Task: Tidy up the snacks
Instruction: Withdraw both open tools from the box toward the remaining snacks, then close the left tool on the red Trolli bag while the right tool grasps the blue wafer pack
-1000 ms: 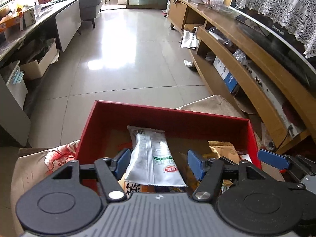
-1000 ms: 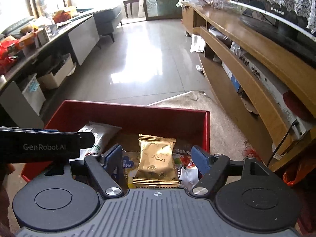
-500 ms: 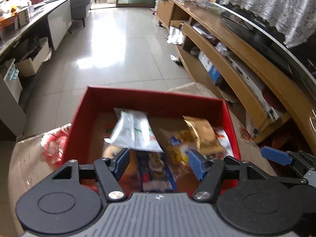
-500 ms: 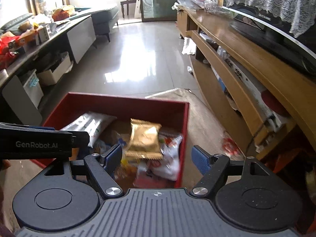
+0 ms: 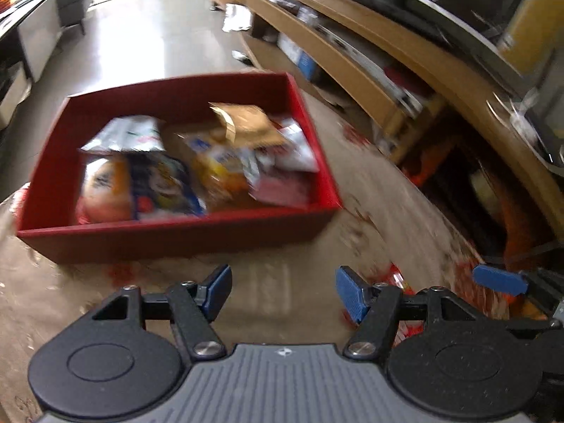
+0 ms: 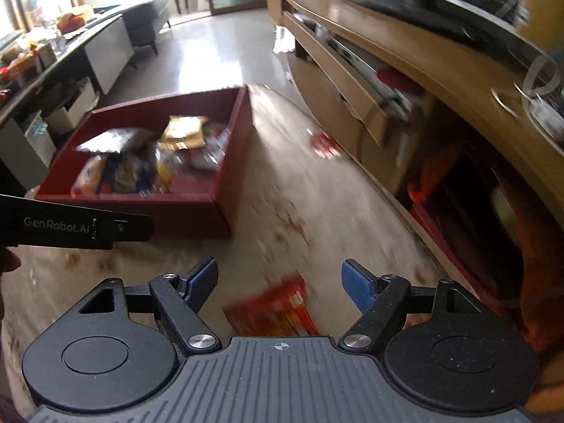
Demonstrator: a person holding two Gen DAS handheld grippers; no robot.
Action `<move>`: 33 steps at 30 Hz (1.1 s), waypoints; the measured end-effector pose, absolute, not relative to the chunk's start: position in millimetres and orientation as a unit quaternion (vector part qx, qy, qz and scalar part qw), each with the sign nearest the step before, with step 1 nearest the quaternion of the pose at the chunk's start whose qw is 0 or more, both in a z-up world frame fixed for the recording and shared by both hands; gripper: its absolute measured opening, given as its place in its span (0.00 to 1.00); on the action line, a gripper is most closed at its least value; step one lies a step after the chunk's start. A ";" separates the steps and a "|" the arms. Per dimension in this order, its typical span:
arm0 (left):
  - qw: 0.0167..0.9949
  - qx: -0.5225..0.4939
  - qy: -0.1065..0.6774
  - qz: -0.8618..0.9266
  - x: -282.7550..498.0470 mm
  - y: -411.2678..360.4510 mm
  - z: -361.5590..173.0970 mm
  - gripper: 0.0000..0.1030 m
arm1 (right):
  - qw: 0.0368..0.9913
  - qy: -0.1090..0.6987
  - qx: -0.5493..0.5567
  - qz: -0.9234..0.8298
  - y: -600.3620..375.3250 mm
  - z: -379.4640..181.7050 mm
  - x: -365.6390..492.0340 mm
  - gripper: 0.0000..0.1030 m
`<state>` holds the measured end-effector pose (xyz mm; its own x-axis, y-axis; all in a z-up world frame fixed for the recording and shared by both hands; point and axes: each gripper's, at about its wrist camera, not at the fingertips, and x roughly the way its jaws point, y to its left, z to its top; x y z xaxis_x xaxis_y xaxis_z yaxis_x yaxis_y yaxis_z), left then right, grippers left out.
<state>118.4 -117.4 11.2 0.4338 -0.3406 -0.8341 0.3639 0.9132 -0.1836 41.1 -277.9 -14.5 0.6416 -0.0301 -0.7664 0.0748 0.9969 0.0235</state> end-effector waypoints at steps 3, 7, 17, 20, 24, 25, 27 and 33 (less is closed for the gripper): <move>0.835 0.011 0.503 -0.223 106.4 -129.5 1.8 0.63 | 0.902 0.427 0.042 -0.037 -292.5 -19.5 21.6 0.80; 0.813 -0.013 0.532 -0.235 95.5 -141.5 -13.9 0.63 | 0.897 0.436 0.061 -0.044 -311.1 -28.4 1.9 0.80; 0.804 -0.029 0.544 -0.240 85.0 -178.9 -17.5 0.63 | 0.886 0.459 0.060 -0.025 -326.6 -44.7 -22.6 0.80; 0.803 -0.004 0.543 -0.245 86.2 -199.3 -18.5 0.63 | 0.890 0.450 0.072 -0.031 -335.1 -41.3 -29.9 0.81; 0.804 -0.004 0.550 -0.225 89.3 -213.5 -23.3 0.64 | 0.889 0.449 0.070 -0.046 -344.3 -42.7 -32.8 0.81; 0.802 -0.014 0.557 -0.214 91.2 -215.2 -26.4 0.64 | 0.889 0.450 0.073 -0.049 -347.1 -43.0 -33.2 0.81; 0.797 -0.037 0.572 -0.189 93.4 -215.9 -33.5 0.64 | 0.889 0.449 0.078 -0.053 -351.7 -42.8 -33.7 0.81; 0.797 -0.118 0.581 -0.118 92.8 -213.9 -50.2 0.71 | 0.894 0.438 0.079 -0.054 -357.8 -38.4 -36.8 0.81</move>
